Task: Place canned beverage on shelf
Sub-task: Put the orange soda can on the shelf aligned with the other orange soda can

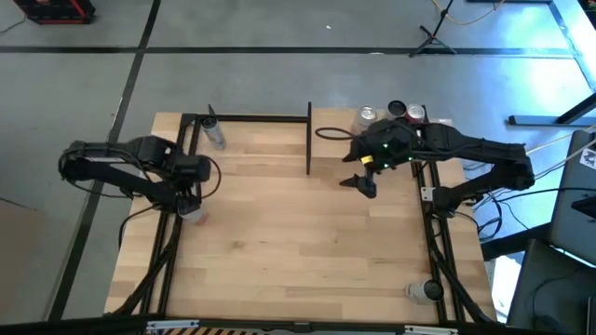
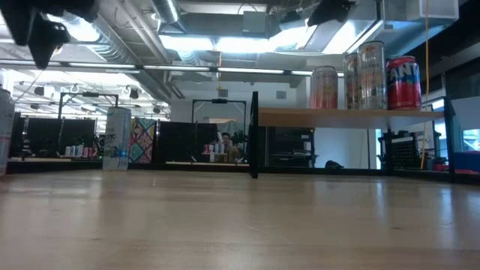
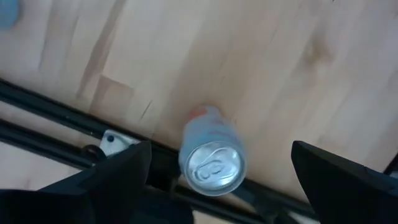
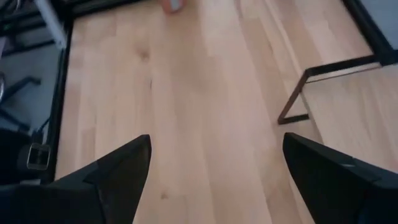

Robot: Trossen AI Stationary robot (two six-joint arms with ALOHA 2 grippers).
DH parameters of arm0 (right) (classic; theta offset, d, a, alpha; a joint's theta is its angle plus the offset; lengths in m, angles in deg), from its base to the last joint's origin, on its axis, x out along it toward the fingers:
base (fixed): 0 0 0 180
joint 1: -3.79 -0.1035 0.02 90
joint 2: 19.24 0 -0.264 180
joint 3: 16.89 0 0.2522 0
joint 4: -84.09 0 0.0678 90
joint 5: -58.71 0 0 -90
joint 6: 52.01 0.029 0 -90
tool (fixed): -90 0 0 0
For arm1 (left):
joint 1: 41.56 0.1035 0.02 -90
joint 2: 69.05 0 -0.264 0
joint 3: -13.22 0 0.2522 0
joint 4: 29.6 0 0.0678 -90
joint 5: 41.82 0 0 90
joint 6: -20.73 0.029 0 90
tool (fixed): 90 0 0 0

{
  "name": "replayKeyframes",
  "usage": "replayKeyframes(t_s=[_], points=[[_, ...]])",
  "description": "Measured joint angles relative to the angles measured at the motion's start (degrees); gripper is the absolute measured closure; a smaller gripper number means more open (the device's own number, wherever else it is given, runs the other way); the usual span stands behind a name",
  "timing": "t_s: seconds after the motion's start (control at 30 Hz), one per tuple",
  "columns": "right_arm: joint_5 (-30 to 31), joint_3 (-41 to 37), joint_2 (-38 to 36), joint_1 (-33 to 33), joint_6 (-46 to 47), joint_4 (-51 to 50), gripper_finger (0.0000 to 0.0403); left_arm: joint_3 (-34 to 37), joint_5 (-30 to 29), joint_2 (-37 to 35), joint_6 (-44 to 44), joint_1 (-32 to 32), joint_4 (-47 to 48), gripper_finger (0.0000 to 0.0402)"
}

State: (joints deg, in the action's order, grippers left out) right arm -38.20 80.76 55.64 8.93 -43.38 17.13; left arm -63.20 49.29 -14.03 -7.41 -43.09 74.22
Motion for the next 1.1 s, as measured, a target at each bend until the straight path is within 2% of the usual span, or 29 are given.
replayKeyframes(t_s=[0.2,0.33,0.47,0.6,1.1], points=[[0.6,-2.9,0.0,0.1,3.9,5.4,0.0049,4.9,0.1,0.2,9.8,-1.3,-0.2,0.0025],[1.4,-3.7,0.0,0.1,6.5,6.7,0.0049,8.6,2.4,-0.4,12.3,-2.5,-0.1,0.0025],[1.4,-3.8,0.0,0.1,7.6,6.7,0.0049,11.2,3.5,-0.3,13.2,-3.9,-0.1,0.0025],[2.4,-3.8,0.0,0.1,7.6,6.8,0.0049,12.2,1.1,0.2,13.5,-4.8,0.0,0.0025],[2.4,-3.8,0.0,0.1,7.6,6.8,0.0049,14.6,3.0,2.0,11.7,-8.1,-1.5,0.0025]])
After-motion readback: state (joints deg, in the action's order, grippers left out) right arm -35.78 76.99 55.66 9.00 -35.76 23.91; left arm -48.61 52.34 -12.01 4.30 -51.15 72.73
